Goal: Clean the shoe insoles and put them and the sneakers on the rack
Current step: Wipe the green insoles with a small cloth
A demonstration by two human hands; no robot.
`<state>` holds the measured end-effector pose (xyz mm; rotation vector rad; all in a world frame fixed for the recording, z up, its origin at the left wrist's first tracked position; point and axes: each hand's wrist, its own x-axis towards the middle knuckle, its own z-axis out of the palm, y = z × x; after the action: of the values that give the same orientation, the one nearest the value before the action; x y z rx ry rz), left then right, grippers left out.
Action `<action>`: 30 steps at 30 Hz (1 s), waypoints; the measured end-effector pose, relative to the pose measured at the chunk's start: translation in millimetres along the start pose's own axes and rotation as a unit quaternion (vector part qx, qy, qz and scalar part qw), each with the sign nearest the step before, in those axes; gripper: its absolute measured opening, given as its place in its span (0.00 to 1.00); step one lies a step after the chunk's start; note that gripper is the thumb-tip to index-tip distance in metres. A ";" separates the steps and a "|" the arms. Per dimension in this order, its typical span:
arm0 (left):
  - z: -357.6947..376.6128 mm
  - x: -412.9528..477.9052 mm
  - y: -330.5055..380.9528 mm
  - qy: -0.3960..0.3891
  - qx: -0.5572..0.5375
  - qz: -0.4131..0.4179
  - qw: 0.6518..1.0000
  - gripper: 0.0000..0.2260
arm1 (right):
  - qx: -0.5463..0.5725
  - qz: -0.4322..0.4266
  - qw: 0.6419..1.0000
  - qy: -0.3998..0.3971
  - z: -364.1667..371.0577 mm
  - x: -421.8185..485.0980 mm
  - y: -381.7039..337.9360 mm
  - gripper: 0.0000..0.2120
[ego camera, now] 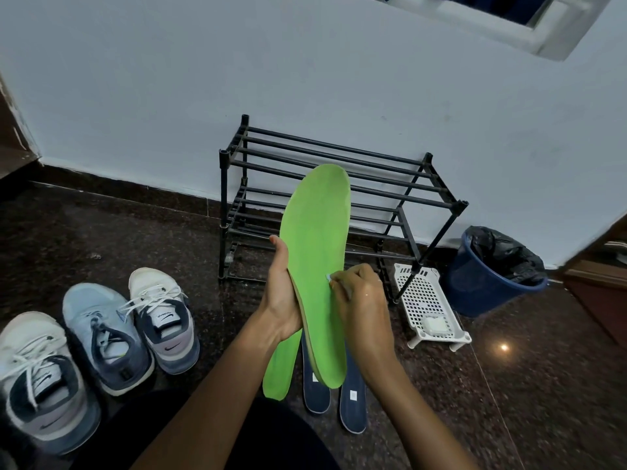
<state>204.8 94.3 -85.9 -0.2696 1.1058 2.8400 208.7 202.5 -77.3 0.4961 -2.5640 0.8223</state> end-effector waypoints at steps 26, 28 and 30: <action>-2.3 -3.5 5.5 0.014 0.049 -0.051 0.997 0.27 | -0.037 0.063 0.997 0.029 2.9 4.2 -6.2 0.08; -0.8 -5.1 6.5 0.013 0.054 -0.044 0.997 0.27 | -0.030 0.060 0.997 0.040 3.3 9.6 -4.7 0.08; -0.7 -5.6 7.0 0.012 0.059 -0.037 0.997 0.27 | -0.021 0.053 0.998 0.038 4.9 13.7 -3.2 0.07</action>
<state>209.4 88.6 -80.6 -0.3309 1.2356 2.7015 197.1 194.3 -72.9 0.3121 -2.5504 0.8064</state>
